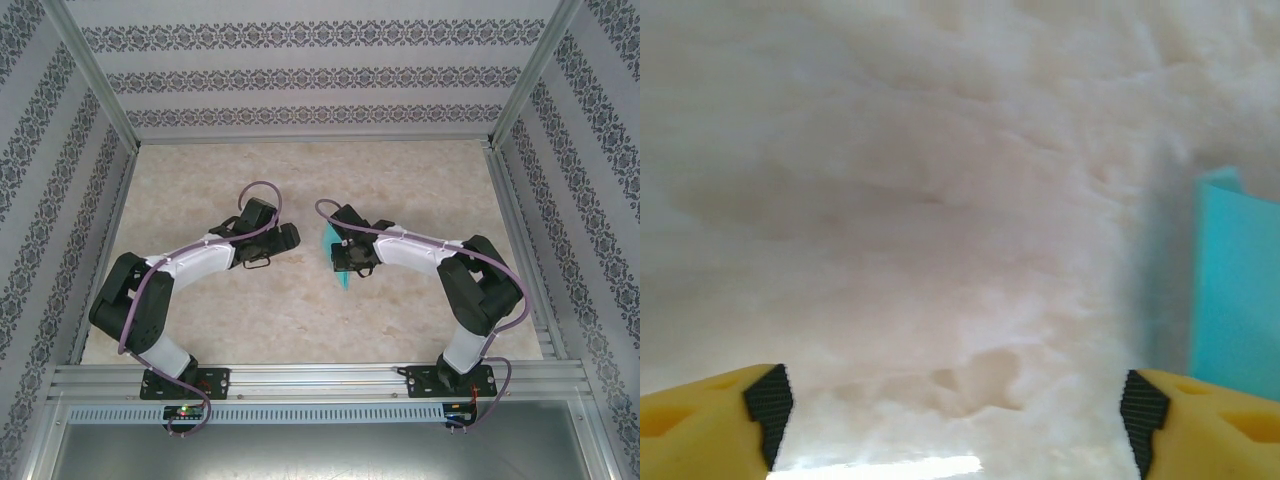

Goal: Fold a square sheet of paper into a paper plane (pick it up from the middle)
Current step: Move the paper plane to the top-center of the table.

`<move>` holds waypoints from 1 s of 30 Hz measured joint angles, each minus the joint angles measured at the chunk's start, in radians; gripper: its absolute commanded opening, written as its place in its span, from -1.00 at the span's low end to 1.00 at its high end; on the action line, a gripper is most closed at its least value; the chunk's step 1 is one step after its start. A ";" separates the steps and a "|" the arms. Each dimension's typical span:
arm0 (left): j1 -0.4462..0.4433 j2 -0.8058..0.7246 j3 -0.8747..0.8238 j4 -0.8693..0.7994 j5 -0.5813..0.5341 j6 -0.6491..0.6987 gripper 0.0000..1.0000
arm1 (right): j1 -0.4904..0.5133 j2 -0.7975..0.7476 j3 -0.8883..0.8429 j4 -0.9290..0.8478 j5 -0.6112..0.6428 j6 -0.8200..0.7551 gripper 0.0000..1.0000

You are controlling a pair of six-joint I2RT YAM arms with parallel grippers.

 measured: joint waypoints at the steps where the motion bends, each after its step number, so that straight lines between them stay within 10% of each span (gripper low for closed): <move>1: 0.006 0.000 0.000 -0.017 -0.016 -0.001 0.96 | 0.000 0.005 0.007 -0.005 0.003 0.000 -0.69; 30: 0.030 -0.028 -0.001 -0.116 -0.075 -0.003 1.00 | -0.010 0.148 0.184 -0.089 0.060 0.001 -0.79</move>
